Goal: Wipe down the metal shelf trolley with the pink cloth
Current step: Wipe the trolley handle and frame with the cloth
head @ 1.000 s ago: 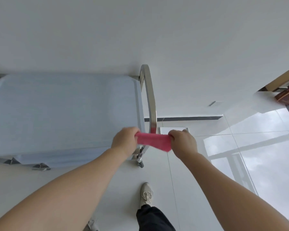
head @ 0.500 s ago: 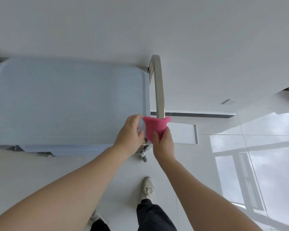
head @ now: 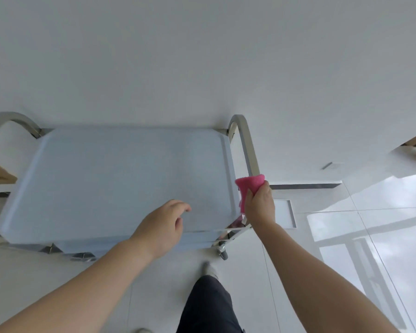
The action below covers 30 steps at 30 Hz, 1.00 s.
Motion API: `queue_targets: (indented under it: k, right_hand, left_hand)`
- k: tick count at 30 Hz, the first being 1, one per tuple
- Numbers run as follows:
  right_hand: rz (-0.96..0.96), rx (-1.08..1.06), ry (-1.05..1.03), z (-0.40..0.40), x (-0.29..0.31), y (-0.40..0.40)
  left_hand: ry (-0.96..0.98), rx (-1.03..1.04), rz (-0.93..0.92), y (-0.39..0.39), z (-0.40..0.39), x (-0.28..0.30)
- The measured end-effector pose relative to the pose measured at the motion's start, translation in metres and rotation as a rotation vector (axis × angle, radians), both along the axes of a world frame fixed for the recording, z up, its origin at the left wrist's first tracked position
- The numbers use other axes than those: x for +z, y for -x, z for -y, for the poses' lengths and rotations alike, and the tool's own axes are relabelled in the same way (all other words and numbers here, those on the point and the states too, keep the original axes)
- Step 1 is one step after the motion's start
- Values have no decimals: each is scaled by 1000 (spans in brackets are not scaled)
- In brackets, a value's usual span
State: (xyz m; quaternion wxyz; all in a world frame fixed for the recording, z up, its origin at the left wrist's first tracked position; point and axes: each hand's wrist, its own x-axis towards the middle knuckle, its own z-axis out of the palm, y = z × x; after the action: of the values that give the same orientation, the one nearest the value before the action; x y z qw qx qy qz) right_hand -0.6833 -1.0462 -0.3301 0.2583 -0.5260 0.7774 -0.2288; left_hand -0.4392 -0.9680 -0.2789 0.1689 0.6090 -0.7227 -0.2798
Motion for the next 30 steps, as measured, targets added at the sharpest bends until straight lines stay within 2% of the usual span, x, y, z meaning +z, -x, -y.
queue_targets:
  k: [5,10,14,23,27,30]
  right_hand:
    - [-151,117,-60,29,6,3]
    - [-259,239,-243,105,19,-4]
    - [-378,299,-287,147,18,-12]
    - [-376,319,-233,243,13,-24]
    - [-409,398,-288,287,11,-30]
    - [-404,509,-418,316,14,-39]
  left_hand:
    - [13,-18,-66,17,49,5]
    - [-4,-9,-114,38,97,7]
    - [-8,43,-116,35,124,9]
    - [-68,145,-109,21,159,-1]
    - [-95,179,-109,18,167,-7]
    - [-93,217,-97,13,172,-8]
